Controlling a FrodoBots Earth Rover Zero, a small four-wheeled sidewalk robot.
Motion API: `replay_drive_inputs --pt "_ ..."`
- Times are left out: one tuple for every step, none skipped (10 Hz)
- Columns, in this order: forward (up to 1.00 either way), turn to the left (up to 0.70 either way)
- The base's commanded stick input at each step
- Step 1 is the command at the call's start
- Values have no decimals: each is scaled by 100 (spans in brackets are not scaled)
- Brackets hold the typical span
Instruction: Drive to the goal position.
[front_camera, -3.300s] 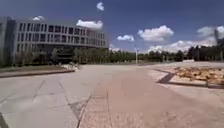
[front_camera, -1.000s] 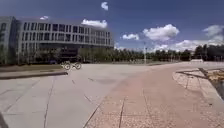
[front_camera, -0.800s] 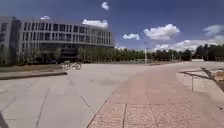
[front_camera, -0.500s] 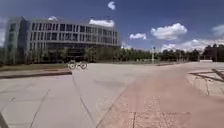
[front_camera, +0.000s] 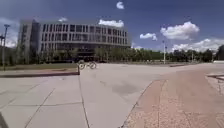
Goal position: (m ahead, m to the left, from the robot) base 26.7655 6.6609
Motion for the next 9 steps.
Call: replay_drive_inputs --pt "85 0" --pt "85 0" --pt "85 0" --pt "85 0" --pt "85 0" --pt "85 0" --pt "85 0" --pt "85 0" --pt "85 0"
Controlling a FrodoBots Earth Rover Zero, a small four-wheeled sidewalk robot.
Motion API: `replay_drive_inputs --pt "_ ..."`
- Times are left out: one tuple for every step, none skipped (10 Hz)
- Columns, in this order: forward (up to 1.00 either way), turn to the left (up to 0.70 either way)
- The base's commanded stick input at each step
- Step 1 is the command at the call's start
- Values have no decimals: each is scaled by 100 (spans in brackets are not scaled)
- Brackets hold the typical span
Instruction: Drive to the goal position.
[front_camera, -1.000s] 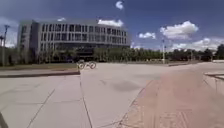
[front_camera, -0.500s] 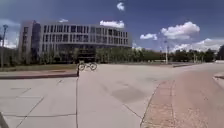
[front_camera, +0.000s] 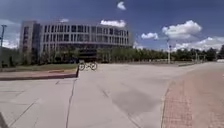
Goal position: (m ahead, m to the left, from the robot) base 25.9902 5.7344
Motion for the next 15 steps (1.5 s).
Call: replay_drive_inputs --pt "85 0" --pt "85 0" --pt "85 0" --pt "85 0" --pt "85 0" --pt "85 0" --pt "85 0" --pt "85 0" --pt "85 0" --pt "85 0" --pt "85 0" --pt "85 0" --pt "85 0" --pt "85 0" --pt "85 0"
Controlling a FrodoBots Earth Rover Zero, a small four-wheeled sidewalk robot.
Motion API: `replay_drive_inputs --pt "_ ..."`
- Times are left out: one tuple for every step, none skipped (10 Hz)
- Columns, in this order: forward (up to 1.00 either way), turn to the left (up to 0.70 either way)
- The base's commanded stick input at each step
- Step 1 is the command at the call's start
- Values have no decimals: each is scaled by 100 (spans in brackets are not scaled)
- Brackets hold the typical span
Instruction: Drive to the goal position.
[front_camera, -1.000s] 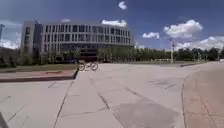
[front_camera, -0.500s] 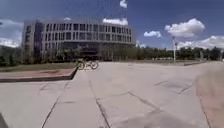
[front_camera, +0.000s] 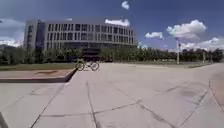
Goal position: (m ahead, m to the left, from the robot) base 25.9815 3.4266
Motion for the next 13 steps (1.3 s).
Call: replay_drive_inputs --pt "85 0" --pt "85 0" --pt "85 0" --pt "85 1" --pt "85 1" --pt "85 1" --pt "85 1" --pt "85 1" --pt "85 1" --pt "85 1" --pt "85 1" --pt "85 1" --pt "85 1"
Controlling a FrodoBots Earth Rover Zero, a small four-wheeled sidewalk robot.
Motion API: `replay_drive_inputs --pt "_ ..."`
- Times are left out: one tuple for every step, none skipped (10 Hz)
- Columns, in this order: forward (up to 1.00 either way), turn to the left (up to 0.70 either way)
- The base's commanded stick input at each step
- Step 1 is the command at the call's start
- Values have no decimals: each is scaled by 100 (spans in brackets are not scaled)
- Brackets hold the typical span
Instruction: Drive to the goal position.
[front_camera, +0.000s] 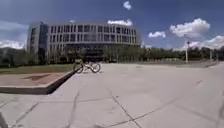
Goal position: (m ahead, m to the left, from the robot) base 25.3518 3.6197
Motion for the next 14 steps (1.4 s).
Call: replay_drive_inputs --pt "85 0" --pt "85 -4" --pt "85 -9" --pt "85 -33" --pt "85 -33" --pt "85 -17" --pt "85 1" --pt "85 1" --pt "85 1" --pt "85 1" --pt "85 1" --pt "85 1" --pt "85 1" --pt "85 1"
